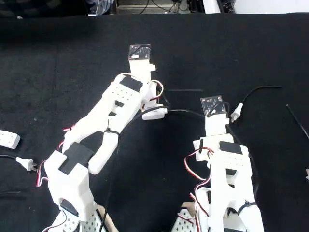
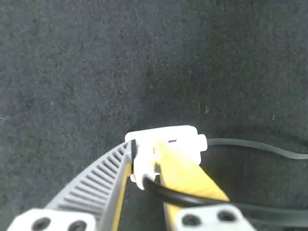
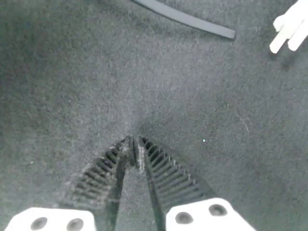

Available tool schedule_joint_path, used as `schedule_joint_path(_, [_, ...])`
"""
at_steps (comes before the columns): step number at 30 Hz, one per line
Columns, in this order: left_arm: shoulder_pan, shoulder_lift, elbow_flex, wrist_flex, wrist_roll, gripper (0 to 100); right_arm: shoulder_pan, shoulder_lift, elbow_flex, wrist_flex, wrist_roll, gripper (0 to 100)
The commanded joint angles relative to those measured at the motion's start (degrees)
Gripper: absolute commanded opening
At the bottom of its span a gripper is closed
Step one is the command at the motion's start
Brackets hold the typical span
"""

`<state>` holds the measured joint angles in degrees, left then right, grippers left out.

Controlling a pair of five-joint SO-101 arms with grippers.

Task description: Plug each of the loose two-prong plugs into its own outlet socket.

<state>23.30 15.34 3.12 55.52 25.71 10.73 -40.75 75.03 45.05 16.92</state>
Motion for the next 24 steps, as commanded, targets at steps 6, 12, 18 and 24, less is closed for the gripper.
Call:
schedule_joint_path(6, [-0.7, 0.9, -2.7, 5.9, 4.6, 3, -1.1, -1.3, -0.2, -0.9, -0.5, 1.2])
schedule_joint_path(12, [-0.6, 3.5, -0.3, -0.4, 5.3, 3, -1.1, -1.3, -0.2, -0.9, -0.5, 1.2])
schedule_joint_path(18, [0.5, 6.1, 0.7, -0.2, 10.4, 3, -1.1, -1.3, -0.2, -0.9, -0.5, 1.2])
schedule_joint_path(24, [0.3, 6.2, 3.8, 0.2, 12.6, 3, -1.1, -1.3, -0.2, -0.9, -0.5, 1.2])
